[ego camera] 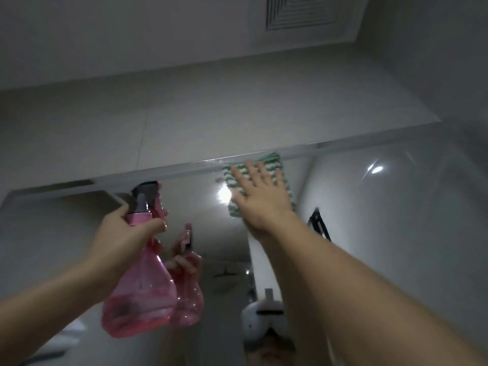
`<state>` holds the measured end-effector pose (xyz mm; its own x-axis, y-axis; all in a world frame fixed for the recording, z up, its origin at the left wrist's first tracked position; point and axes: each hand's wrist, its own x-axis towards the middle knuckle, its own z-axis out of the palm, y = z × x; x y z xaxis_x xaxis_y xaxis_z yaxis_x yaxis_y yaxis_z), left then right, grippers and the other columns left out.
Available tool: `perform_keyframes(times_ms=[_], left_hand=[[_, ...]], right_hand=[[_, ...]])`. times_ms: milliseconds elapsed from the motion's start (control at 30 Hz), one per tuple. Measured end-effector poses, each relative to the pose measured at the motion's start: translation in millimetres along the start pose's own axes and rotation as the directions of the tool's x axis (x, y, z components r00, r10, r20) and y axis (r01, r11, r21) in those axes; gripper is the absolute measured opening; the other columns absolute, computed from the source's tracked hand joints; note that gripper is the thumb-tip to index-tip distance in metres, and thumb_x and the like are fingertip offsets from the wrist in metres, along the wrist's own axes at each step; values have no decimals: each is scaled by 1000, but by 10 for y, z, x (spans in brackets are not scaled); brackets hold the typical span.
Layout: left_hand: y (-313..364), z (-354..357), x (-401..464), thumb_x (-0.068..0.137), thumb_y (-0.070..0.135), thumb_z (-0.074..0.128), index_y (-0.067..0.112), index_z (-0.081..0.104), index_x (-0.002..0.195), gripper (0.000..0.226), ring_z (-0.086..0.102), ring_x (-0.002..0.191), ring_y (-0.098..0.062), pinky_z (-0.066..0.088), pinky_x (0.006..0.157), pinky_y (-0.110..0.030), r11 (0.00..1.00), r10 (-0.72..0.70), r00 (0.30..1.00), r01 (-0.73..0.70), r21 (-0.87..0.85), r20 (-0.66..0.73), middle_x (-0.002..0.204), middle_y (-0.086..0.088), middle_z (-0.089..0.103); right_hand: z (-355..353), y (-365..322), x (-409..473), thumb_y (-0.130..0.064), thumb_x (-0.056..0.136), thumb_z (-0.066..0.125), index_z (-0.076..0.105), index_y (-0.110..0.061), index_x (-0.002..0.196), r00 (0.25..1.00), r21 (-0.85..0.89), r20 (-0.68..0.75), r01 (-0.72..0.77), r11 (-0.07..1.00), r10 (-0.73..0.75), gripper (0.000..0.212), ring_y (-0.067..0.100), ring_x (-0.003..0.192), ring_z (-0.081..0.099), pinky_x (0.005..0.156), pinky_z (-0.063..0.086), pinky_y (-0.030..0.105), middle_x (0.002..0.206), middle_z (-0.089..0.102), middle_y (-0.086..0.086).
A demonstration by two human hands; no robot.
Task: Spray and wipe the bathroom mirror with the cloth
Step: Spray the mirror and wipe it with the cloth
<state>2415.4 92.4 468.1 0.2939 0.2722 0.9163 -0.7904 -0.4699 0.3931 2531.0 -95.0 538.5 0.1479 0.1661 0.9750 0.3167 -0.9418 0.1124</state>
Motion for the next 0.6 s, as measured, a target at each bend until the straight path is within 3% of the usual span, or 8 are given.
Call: perform_keyframes(times_ms=[233, 367, 500, 600], left_hand=[[119, 302, -59, 80, -3, 61, 13, 59, 76, 17, 50, 55, -20, 37, 50, -26, 997, 12, 995, -4, -78, 98, 69, -11, 56], [114, 260, -10, 80, -1, 62, 11, 62, 88, 14, 53, 61, -20, 39, 51, -25, 996, 2, 991, 10, -91, 131, 77, -13, 58], [159, 80, 154, 83, -3, 58, 0, 58, 100, 17, 55, 51, -16, 41, 34, -13, 987, -14, 990, 36, -157, 140, 78, -14, 52], [124, -82, 329, 83, -1, 58, -1, 57, 102, 19, 49, 55, -17, 39, 32, -9, 991, 1, 991, 17, -133, 134, 79, -13, 51]], right_hand=[[-165, 837, -273, -53, 99, 11, -10, -39, 148, 975, -16, 3, -221, 975, 221, 56, 17, 145, -13, 116, -10, 47, 158, -15, -4], [-141, 675, -211, -50, 100, 10, -13, -35, 148, 943, 1, 15, -333, 943, 333, 55, 21, 145, -17, 115, -12, 50, 158, -18, -1], [-120, 380, -1, -49, 100, 9, -11, -29, 150, 881, 38, 13, -474, 880, 473, 58, 27, 145, -16, 113, -11, 55, 158, -17, 4], [-106, 79, 284, -49, 100, 12, -6, -28, 151, 895, 62, -16, -444, 894, 446, 58, 28, 145, -15, 113, -10, 55, 158, -15, 5]])
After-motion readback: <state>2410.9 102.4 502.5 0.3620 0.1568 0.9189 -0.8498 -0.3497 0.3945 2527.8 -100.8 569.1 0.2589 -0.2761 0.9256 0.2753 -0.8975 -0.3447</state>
